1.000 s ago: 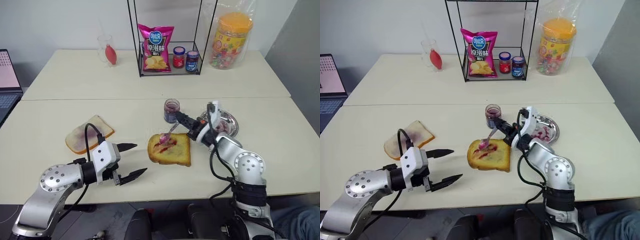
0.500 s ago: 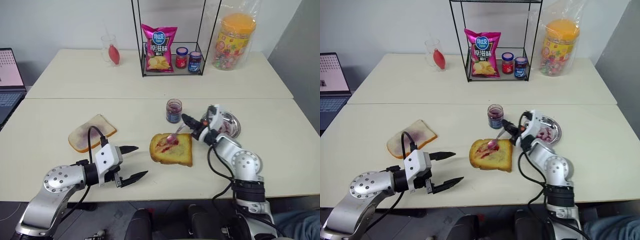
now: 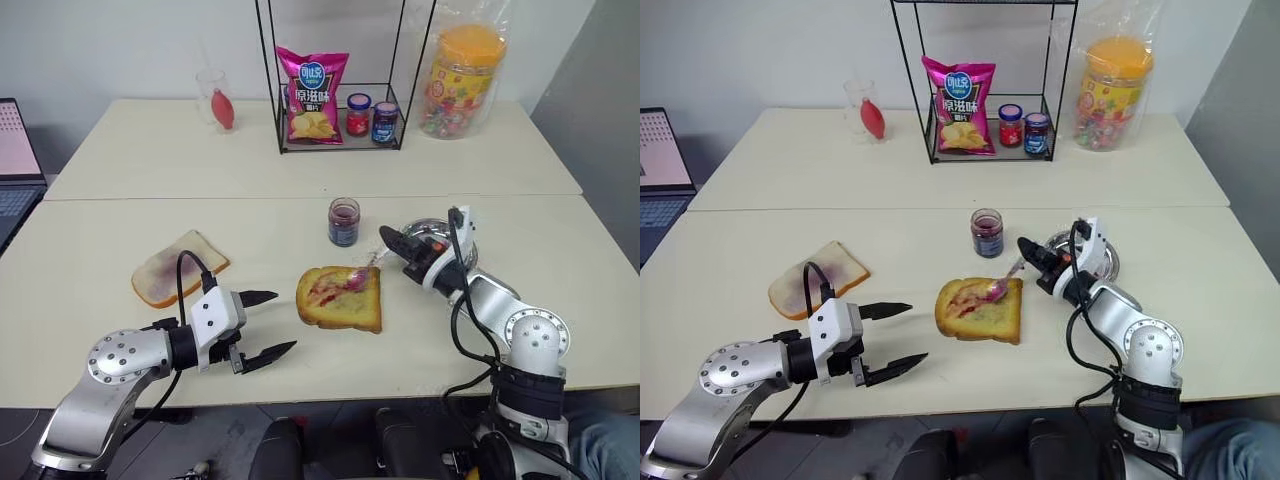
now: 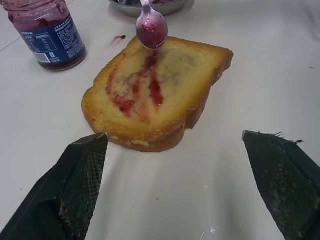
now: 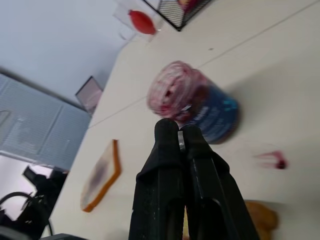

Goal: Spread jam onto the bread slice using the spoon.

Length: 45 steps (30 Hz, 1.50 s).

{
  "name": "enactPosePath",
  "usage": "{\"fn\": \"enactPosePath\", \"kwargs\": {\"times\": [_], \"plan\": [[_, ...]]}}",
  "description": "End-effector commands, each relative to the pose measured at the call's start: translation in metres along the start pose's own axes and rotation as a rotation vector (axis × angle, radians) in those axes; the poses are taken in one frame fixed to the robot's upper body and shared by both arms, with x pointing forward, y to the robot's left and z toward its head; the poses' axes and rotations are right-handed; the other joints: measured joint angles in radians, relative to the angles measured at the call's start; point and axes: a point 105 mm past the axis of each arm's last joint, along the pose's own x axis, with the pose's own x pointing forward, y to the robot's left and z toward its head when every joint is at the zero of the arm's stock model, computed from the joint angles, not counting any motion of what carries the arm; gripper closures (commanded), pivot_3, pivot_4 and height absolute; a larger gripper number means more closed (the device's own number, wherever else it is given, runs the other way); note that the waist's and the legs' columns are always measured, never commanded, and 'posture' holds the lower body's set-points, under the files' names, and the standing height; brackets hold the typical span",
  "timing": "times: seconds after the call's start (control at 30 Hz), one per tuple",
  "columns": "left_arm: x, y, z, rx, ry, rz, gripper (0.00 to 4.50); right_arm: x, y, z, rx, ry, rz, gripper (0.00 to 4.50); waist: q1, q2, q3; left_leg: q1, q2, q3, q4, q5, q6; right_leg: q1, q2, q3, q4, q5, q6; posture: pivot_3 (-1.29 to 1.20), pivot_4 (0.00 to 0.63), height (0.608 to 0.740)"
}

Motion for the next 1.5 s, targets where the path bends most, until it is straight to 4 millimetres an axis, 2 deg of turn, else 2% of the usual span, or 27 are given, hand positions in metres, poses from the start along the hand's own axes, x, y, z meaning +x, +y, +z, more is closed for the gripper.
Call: {"fn": "enactPosePath", "kwargs": {"times": [0.03,0.17,0.27,0.7,0.83,0.97,1.1,1.17,1.23,1.37,1.5], "plan": [[-0.003,0.001,0.009,0.043,-0.02,-0.002,0.0,0.016,0.022,-0.016,-0.002,0.033,0.065,4.48,-0.001,0.0,0.0,0.0,0.0,0.0,0.0,0.0,0.0,0.0,0.0,0.0,0.0,0.0,0.0,0.0,0.15,0.74],[-0.003,0.001,0.007,0.045,-0.016,-0.005,0.0,0.022,0.013,-0.031,-0.01,0.072,0.04,4.48,-0.002,0.0,0.0,0.0,0.0,0.0,0.0,0.0,0.0,0.0,0.0,0.0,0.0,0.0,0.0,0.0,0.15,0.74],[-0.003,0.0,0.006,0.045,-0.014,-0.002,0.0,0.021,0.003,-0.032,-0.009,0.08,0.01,4.48,0.002,0.0,0.0,-0.001,0.0,0.0,0.0,0.0,0.0,0.0,0.0,0.0,-0.001,0.0,0.0,0.0,0.15,0.74],[0.002,-0.001,0.011,0.049,-0.029,-0.015,0.0,-0.015,-0.042,0.005,-0.035,-0.003,-0.132,4.48,0.001,0.0,0.0,-0.001,0.0,0.0,0.0,0.0,0.0,-0.001,0.0,0.0,-0.001,0.0,0.0,0.0,0.15,0.74],[0.002,0.0,0.013,0.05,-0.033,-0.016,0.0,-0.02,-0.038,0.009,-0.026,-0.016,-0.11,4.48,0.001,0.0,0.0,-0.001,0.0,0.0,0.0,0.0,0.0,-0.001,0.0,0.0,-0.001,0.0,0.0,0.0,0.15,0.74],[0.0,0.003,0.017,0.052,-0.045,-0.009,0.0,-0.024,-0.005,0.018,0.011,-0.049,0.074,4.48,0.001,0.0,0.0,-0.001,0.0,0.0,0.0,0.0,0.0,-0.001,0.0,0.0,-0.001,0.0,0.0,0.0,0.15,0.74],[0.004,0.006,0.044,0.042,-0.115,-0.04,0.0,-0.036,0.006,0.035,0.017,-0.103,0.15,4.48,0.004,0.0,0.0,-0.002,0.0,0.0,0.0,0.0,0.0,-0.001,0.0,-0.001,-0.001,0.0,0.0,0.0,0.15,0.74],[0.012,0.005,0.063,0.064,-0.16,-0.077,0.0,-0.043,0.002,0.048,0.014,-0.15,0.13,4.48,0.005,0.0,0.0,-0.003,-0.001,-0.001,0.001,0.0,0.0,-0.001,0.0,-0.001,-0.001,0.0,0.0,0.0,0.15,0.74],[0.018,0.004,0.077,0.094,-0.181,-0.11,0.0,-0.049,-0.004,0.058,0.01,-0.192,0.099,4.48,0.004,0.0,0.0,-0.004,-0.001,-0.001,0.002,0.0,0.0,-0.001,0.0,-0.001,-0.001,0.001,0.001,0.0,0.15,0.74],[0.038,0.002,0.099,0.129,-0.213,-0.17,0.0,-0.068,-0.03,0.086,-0.028,-0.323,-0.028,4.48,0.002,0.0,0.0,-0.004,-0.001,0.0,0.001,0.0,0.0,-0.001,0.0,0.0,-0.001,0.001,0.002,0.0,0.15,0.74],[0.062,0.0,0.111,0.151,-0.228,-0.213,0.0,-0.082,-0.057,0.098,-0.038,-0.395,-0.131,4.48,0.002,0.0,0.0,-0.004,-0.001,-0.001,0.001,0.0,0.0,-0.001,0.0,0.0,-0.002,0.001,0.002,0.0,0.15,0.74]]}}
